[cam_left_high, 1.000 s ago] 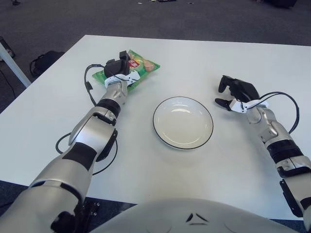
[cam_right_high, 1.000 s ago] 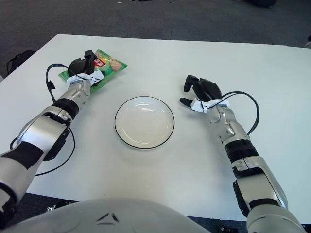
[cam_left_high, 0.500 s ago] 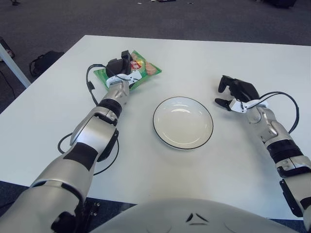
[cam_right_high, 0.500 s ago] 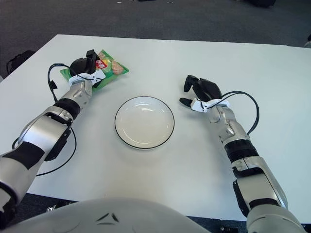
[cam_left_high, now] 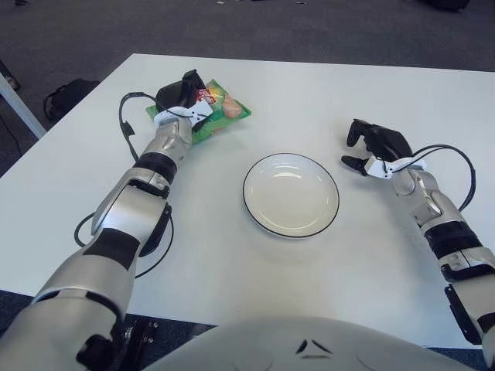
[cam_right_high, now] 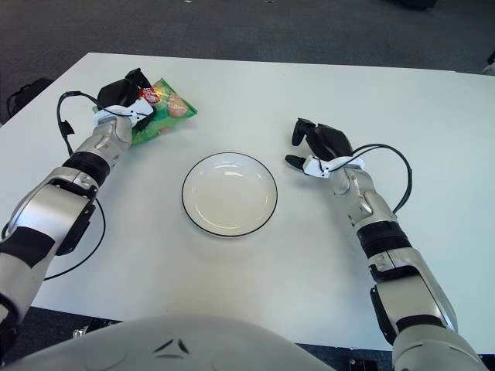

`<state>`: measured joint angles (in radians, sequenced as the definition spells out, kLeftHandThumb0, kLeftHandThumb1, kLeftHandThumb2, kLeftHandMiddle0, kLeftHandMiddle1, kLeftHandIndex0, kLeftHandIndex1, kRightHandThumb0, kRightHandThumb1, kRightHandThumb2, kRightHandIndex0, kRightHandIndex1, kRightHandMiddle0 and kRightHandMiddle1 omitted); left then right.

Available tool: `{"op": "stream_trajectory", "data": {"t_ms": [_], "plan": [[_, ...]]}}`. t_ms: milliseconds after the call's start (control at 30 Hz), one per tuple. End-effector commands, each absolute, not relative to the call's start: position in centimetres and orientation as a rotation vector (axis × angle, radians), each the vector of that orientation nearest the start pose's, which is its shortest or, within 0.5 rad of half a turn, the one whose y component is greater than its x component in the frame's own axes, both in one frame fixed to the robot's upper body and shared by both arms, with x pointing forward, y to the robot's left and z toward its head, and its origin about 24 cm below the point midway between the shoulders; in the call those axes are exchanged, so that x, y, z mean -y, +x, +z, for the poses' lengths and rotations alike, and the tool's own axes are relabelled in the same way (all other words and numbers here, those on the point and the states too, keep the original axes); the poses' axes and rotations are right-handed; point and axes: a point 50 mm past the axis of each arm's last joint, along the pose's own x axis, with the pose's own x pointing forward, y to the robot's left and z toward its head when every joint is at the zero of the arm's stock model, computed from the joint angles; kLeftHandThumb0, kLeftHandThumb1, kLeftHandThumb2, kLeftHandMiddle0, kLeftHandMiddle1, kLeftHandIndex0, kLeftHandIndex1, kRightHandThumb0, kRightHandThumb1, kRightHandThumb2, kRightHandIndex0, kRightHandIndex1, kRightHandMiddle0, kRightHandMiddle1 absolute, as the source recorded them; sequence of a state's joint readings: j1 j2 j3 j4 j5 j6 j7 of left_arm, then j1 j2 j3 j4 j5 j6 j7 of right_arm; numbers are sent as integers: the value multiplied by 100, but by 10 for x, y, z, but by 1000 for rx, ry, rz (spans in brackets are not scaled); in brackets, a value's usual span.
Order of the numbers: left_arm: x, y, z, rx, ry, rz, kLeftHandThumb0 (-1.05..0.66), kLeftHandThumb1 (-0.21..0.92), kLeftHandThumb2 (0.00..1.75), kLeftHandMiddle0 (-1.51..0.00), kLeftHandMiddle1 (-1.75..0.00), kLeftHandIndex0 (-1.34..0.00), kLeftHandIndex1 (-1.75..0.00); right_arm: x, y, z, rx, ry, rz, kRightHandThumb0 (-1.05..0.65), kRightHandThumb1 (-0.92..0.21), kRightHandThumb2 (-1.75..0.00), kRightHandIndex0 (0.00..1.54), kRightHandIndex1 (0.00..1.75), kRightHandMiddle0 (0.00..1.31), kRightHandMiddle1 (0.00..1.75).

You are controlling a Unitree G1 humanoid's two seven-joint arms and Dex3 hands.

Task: Put the snack into the plate.

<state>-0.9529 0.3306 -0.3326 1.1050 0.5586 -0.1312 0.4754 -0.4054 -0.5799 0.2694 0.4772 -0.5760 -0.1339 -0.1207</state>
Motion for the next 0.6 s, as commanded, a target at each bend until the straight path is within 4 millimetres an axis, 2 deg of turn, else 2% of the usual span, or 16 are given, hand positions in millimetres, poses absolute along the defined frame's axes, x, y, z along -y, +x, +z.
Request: {"op": "stream_trajectory", "data": {"t_ms": [0,200,300,567], "plan": [[-171,400,143,341,1072,195,-55,12,155,-130,-175,-77,-175,228,299,19,-130,-1240,240,-1,-49,-105,57,151,32,175],[-162,397,161,488,1060,180,-54,13,154,-131,-175,-76,-175,228,300,19,-130,-1256,246,-1,-48,-106,57,152,33,175],[-150,391,174,596,1046,158,-55,13,155,-133,-175,-77,-175,228,300,18,-134,-1261,251,-1,-49,-105,57,152,32,175],[-133,375,189,774,1048,111,-56,11,156,-135,-175,-78,-175,228,301,18,-140,-1254,251,-1,-50,-103,56,151,32,175]]}}
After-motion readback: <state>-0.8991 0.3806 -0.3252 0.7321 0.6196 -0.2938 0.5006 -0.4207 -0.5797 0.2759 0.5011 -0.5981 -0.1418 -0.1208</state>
